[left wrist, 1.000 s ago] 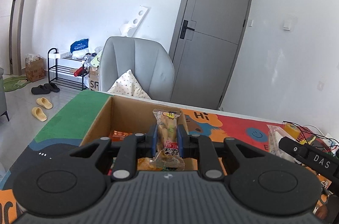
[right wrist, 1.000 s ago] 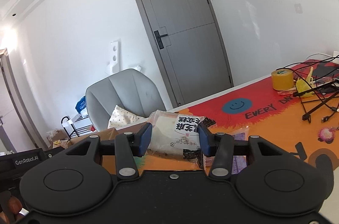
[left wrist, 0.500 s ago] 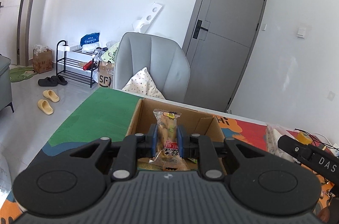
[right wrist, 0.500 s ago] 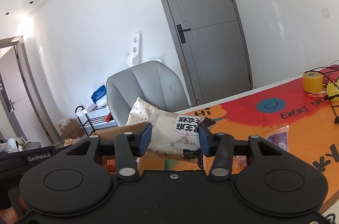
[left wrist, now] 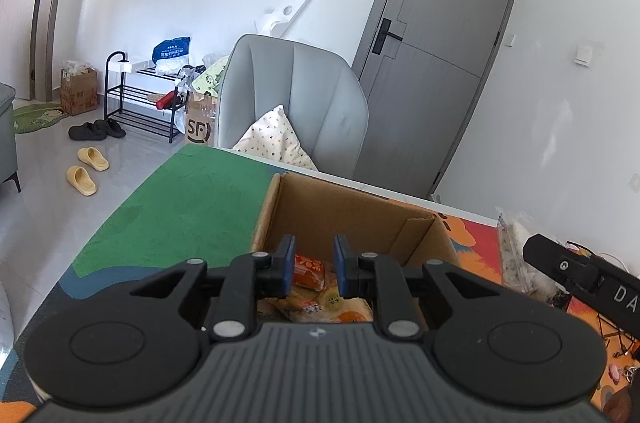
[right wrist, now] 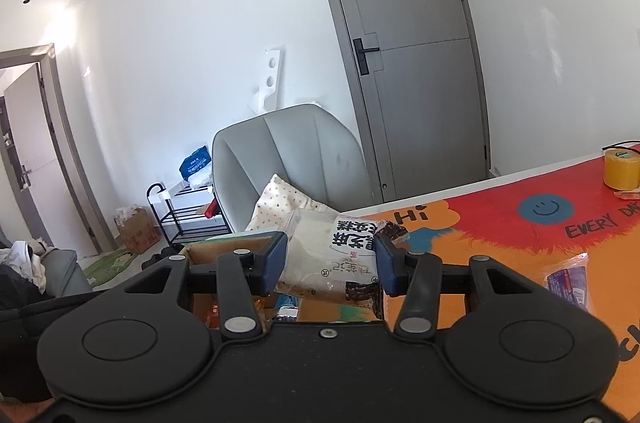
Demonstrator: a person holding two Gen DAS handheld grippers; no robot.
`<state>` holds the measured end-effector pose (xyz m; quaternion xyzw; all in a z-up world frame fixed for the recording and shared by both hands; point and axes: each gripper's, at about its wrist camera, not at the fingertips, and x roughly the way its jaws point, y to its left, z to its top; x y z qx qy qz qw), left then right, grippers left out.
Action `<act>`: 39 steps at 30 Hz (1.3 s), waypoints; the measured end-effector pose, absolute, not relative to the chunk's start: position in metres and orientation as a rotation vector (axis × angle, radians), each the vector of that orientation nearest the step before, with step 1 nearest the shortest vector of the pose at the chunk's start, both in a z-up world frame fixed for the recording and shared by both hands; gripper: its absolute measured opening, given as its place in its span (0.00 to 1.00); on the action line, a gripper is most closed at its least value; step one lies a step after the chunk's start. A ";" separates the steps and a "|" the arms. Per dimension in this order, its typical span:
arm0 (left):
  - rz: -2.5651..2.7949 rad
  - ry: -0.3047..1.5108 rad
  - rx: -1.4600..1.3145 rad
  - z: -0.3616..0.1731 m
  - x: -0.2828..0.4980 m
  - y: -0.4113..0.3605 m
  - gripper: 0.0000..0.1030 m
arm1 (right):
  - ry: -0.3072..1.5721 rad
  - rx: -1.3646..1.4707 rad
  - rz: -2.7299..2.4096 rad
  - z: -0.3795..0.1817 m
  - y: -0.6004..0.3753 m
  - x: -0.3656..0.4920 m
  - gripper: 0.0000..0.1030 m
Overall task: Organize snacks
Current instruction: 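Open left tool over the box while right tool releases rice cracker pack into it, then move both open tools back to the remaining snacks on the table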
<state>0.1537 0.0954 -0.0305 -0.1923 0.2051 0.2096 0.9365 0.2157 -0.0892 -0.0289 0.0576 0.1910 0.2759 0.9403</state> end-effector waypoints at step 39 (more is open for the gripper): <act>0.468 0.382 -0.363 -0.017 0.130 0.079 0.86 | 0.468 0.187 0.523 -0.036 -0.119 0.207 0.74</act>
